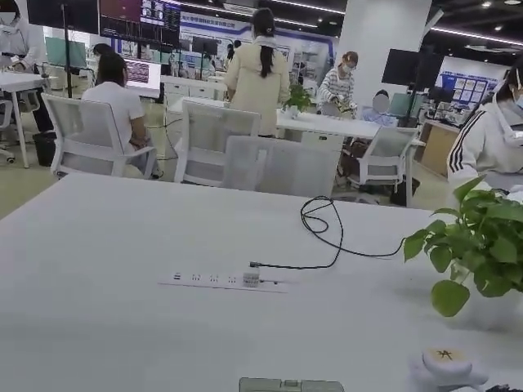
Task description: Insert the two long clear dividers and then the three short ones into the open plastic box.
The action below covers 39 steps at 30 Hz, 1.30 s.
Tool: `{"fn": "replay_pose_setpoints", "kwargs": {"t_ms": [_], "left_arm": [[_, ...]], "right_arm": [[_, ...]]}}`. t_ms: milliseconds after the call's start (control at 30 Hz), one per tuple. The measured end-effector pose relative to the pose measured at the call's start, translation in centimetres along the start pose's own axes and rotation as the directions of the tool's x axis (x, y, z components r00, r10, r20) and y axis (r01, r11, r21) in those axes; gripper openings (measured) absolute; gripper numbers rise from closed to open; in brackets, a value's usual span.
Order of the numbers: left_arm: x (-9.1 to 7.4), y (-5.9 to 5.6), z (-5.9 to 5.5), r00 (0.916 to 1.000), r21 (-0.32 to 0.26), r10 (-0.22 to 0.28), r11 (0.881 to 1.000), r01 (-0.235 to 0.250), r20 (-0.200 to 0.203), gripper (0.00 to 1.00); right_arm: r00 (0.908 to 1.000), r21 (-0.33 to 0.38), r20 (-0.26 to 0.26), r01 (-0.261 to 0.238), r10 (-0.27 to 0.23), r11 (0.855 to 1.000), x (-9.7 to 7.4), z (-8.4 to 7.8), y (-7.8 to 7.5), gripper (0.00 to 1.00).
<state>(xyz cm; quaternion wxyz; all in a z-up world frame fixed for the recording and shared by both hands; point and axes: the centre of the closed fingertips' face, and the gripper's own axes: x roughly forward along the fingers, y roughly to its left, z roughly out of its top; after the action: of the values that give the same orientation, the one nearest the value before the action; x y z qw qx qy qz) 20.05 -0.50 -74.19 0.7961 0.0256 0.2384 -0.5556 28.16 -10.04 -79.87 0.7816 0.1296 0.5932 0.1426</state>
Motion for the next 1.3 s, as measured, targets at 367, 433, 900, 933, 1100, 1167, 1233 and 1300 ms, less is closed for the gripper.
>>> {"fn": "replay_pose_setpoints", "kwargs": {"t_ms": [367,433,900,933,1100,1167,1233,1300], "left_arm": [[0.0,0.1,-0.2,1.0,-0.001,0.002,1.0,-0.002,-0.004,0.88],[0.0,0.1,-0.2,1.0,-0.002,0.004,1.0,-0.004,-0.006,0.89],[-0.3,0.5,-1.3,0.9992,-0.008,0.024,1.0,-0.024,-0.03,0.91],[-0.3,0.5,-1.3,0.9991,-0.009,0.028,1.0,-0.028,-0.033,0.91],[-0.4,0.7,-1.7,0.9984,-0.012,0.038,0.999,-0.038,-0.043,0.92],[-0.5,0.7,-1.7,0.9981,-0.012,0.041,0.999,-0.042,-0.046,0.92],[-0.6,0.8,-1.7,0.9979,-0.014,0.046,0.999,-0.046,-0.046,0.92],[-0.7,0.8,-1.8,0.9973,-0.012,0.052,0.999,-0.053,-0.052,0.91]], "right_arm": [[0.9993,-0.034,-0.004,-0.037,0.036,0.999,1.1,-0.1,0.8,0.09],[0.9992,-0.045,-0.004,-0.039,0.039,0.998,1.4,-0.2,0.8,0.1],[0.9975,-0.042,0.011,-0.069,0.069,0.997,2.6,-0.6,0.4,0.11],[0.9974,-0.045,0.01,-0.07,0.071,0.997,2.6,-0.6,0.4,0.11],[0.9967,-0.05,0.009,-0.08,0.081,0.996,2.9,-0.6,0.3,0.12],[0.9962,-0.062,0.014,-0.085,0.086,0.994,2.9,-0.6,0.3,0.12],[0.9954,-0.058,0.021,-0.092,0.094,0.994,2.8,-0.7,0.3,0.12],[0.9944,-0.058,0.028,-0.101,0.102,0.993,2.8,-0.7,0.3,0.12]]}}
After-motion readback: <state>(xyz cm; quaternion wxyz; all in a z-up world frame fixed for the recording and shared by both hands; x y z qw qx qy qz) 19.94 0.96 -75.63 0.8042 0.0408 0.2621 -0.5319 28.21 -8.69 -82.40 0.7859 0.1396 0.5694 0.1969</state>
